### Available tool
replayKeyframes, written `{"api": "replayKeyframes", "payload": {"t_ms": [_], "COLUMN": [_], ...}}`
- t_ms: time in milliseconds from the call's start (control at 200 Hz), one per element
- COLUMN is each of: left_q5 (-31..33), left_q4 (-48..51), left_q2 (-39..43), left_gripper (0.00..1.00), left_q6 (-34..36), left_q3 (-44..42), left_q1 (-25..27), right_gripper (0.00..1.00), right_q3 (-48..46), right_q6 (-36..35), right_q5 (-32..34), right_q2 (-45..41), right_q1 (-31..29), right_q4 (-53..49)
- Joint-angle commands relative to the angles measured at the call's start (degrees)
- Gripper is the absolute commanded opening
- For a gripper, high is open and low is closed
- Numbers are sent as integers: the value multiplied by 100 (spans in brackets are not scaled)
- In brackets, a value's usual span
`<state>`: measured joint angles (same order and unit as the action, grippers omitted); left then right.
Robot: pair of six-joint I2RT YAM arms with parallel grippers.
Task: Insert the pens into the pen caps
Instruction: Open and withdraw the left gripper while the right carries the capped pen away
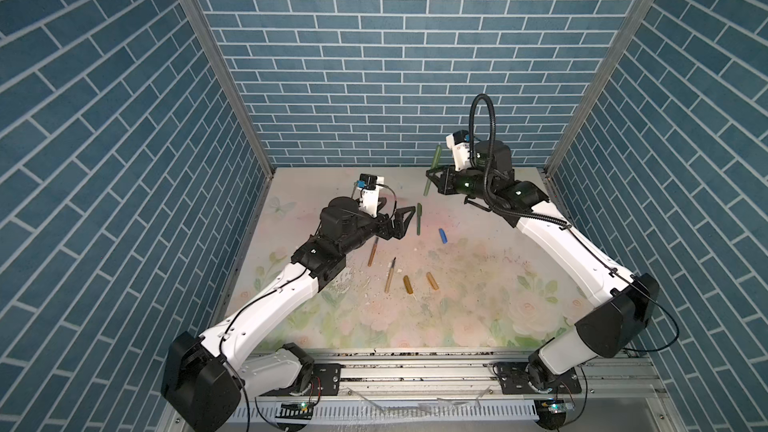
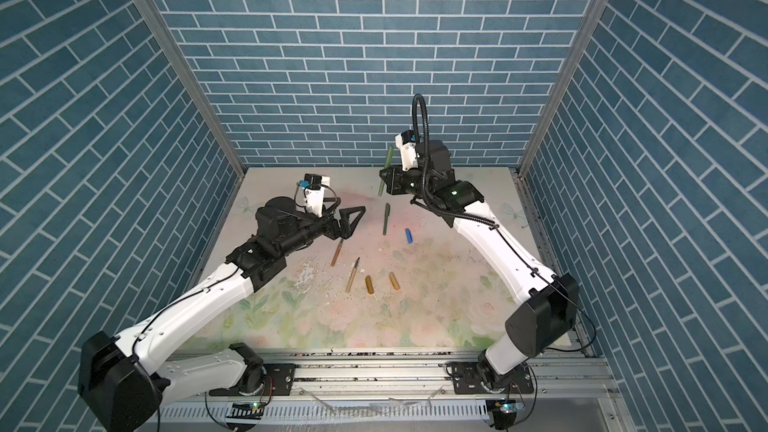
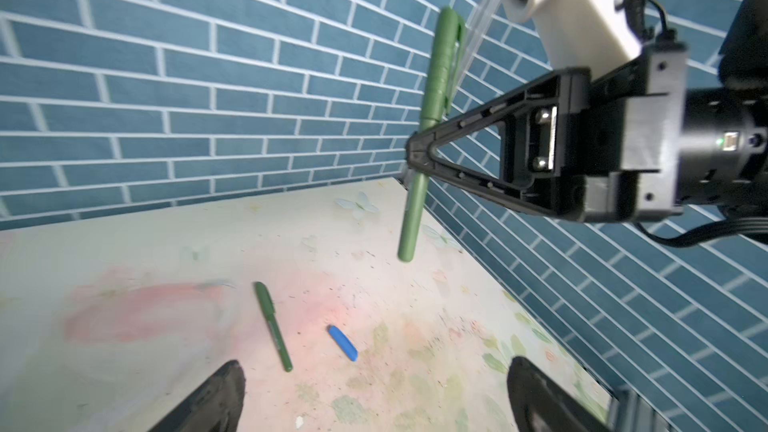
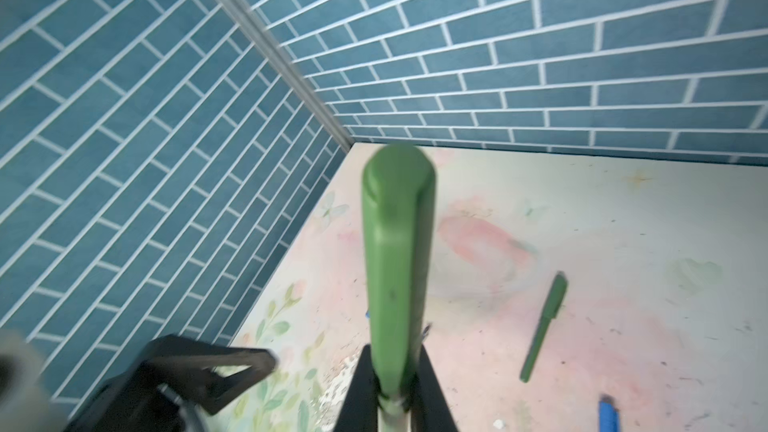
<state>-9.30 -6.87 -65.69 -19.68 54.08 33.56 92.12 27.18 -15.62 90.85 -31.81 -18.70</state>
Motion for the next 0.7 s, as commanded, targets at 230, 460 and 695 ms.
{"api": "replayKeyframes", "payload": {"t_ms": [230,460,695], "left_q5": [2736,2150,1959], "left_q4": [1553,1675,1657], "left_q2": [-124,-443,-573], "left_gripper": [100,99,100], "left_q6": [-514,-877,-939], "left_q3": [343,443,462], "left_q1": [-443,-868,-992], "right_gripper": [5,5,5], "right_q3": [-138,375,979], "right_q6": [358,451,345], "right_q5": [-139,-363,-448], "right_q2": [1549,2797,3440], "right_q1": [758,804,817], "right_q4": [-704,-893,-1341]}}
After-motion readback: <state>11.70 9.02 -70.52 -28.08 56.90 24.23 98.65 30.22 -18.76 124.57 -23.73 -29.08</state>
